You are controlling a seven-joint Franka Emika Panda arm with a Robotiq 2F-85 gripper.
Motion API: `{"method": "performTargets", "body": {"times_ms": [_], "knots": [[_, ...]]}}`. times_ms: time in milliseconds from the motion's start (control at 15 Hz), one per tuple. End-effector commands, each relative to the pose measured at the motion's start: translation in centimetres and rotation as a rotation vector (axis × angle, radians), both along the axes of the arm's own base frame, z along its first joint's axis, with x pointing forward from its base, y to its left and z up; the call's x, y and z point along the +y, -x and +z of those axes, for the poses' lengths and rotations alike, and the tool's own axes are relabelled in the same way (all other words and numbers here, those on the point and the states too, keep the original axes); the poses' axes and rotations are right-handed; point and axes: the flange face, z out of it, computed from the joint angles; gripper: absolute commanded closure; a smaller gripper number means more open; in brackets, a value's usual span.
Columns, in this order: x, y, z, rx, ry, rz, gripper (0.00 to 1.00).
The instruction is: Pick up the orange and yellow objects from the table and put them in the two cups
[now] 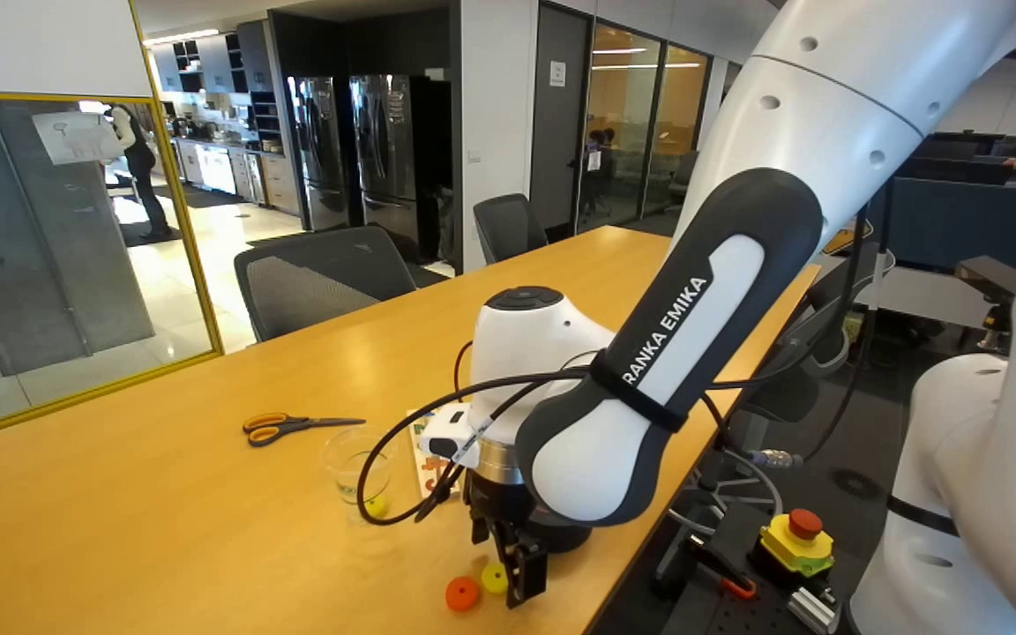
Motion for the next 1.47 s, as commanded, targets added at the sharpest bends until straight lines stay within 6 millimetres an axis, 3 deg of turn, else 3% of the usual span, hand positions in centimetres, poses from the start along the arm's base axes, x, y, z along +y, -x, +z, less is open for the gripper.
{"method": "performTargets", "body": {"times_ms": [0,333,400,533,933,1133,1400], "knots": [[-0.4,-0.4,-0.1,-0.013,-0.003,-0.018,0.00],[-0.8,-0.5,-0.5,-0.006,-0.004,-0.031,0.00],[-0.7,-0.4,-0.5,-0.004,-0.006,-0.030,0.25],[-0.8,-0.4,-0.6,-0.001,-0.008,-0.030,0.32],[-0.8,-0.9,-0.1,-0.009,-0.012,-0.042,0.79],[-1.1,-1.8,1.3,-0.024,0.010,-0.077,0.78],[-1.3,-5.4,5.7,-0.050,0.024,-0.153,0.78]]}}
